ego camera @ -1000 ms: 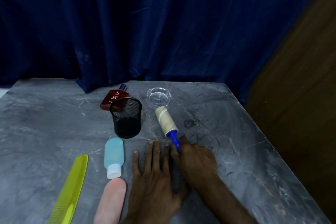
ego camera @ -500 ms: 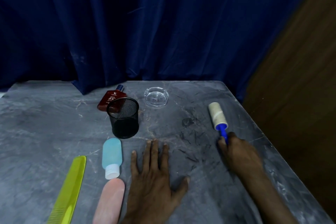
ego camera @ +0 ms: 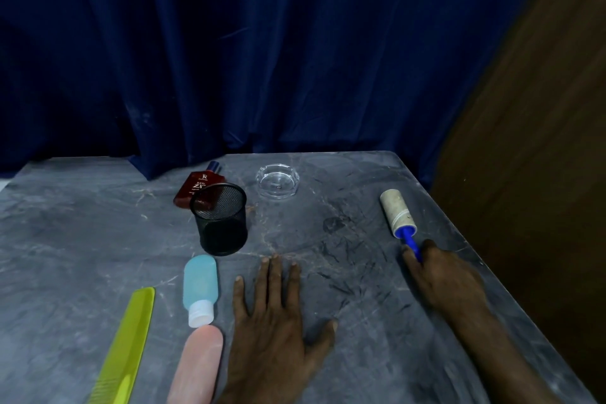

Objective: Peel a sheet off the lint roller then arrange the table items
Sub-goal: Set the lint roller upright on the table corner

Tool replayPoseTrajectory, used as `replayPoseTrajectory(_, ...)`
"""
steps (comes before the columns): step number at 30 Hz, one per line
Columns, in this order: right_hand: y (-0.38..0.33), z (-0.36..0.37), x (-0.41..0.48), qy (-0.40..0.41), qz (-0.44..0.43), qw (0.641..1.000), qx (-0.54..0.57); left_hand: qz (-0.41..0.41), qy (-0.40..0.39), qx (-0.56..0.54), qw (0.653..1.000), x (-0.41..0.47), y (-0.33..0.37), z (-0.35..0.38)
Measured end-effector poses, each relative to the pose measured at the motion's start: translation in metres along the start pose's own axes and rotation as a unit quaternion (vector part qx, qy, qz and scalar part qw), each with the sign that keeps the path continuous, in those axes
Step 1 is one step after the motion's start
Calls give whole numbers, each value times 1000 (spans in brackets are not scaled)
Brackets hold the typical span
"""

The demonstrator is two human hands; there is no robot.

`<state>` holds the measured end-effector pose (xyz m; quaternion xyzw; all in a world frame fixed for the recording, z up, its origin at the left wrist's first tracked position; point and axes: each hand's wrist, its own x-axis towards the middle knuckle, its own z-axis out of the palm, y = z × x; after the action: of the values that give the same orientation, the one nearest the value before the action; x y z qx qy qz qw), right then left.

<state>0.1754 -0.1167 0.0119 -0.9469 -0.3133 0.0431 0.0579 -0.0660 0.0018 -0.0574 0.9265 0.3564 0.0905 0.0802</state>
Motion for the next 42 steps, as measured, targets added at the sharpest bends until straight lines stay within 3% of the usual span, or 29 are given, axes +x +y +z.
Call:
replayPoseTrajectory(7,8,-26,-1,-15,56,998,-4,1,-9,-4,1000,1,0,4)
replayPoseTrajectory(12,16,-42,3,28,78,997,-9,2,13,-17,1000,2,-1,5)
replayPoseTrajectory(18,-1,-41,13,83,3,996,33,-17,-64,-31,997,7,-1,2)
replayPoseTrajectory(24,-50,-20,39,124,-67,981,130,-34,-60,-189,980,29,8,-15)
replayPoseTrajectory(28,-85,-5,62,115,-71,972,194,-53,-9,-350,935,62,12,-21)
replayPoseTrajectory(34,-144,8,97,88,-91,942,310,-170,57,-514,839,117,23,-33)
replayPoseTrajectory(40,-194,19,122,23,-72,960,269,-274,131,-596,744,159,27,-32)
replayPoseTrajectory(42,-203,22,127,8,-71,966,248,-300,143,-598,729,166,24,-33)
